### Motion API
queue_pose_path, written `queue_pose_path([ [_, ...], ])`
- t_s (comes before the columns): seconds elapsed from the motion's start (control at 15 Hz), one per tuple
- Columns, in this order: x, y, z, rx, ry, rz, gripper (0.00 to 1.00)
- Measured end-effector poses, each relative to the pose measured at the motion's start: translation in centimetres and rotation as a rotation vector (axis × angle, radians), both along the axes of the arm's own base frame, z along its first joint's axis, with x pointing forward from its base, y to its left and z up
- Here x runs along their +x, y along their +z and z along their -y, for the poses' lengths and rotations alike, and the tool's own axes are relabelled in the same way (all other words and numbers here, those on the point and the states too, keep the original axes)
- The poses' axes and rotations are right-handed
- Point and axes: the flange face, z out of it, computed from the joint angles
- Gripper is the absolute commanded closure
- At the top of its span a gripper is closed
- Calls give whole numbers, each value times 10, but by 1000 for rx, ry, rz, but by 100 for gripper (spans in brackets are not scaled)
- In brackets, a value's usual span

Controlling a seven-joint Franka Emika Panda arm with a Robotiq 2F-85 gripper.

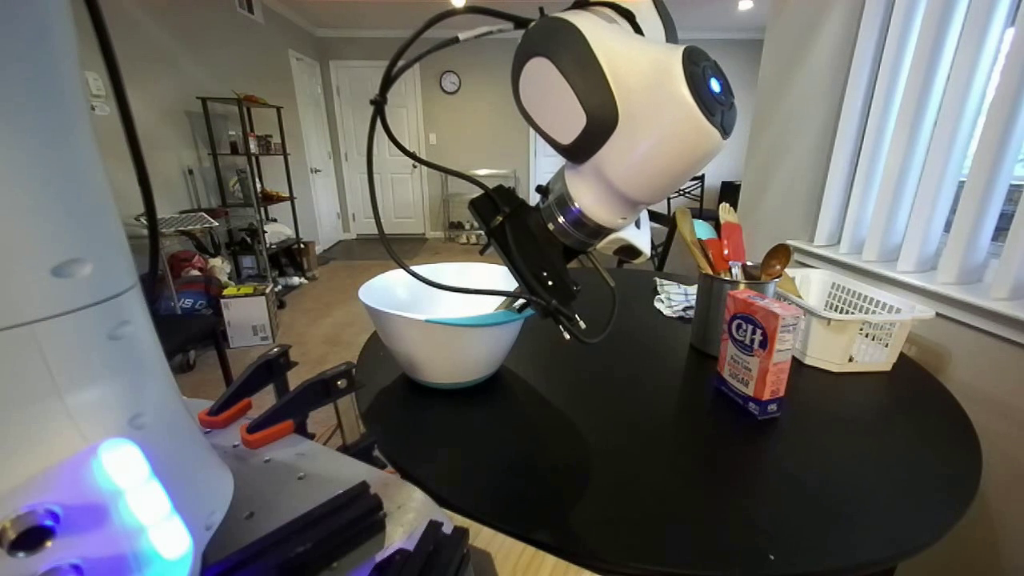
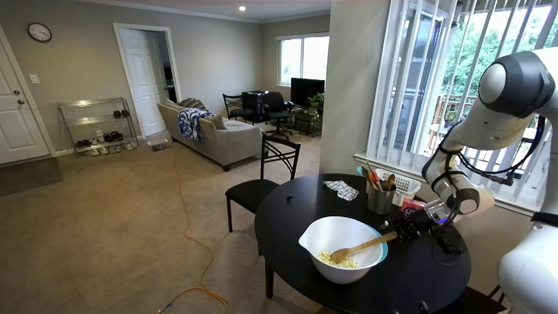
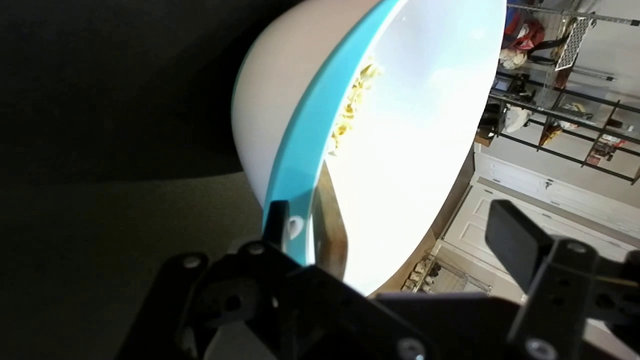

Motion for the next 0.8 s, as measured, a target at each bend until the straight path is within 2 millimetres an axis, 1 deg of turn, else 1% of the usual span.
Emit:
queue_pose_path([
  [0.07,0,0,1,-2,-2,0,32],
  [0.13,0,0,1,-4,-3,0,40],
  [0.27,0,0,2,-5,-4,0,51],
  [0.6,-1,0,4,-14,-10,-2,85],
  [0.73,-1,0,6,-22,-15,-4,97],
  [0.8,-2,0,7,-26,-17,-5,99],
])
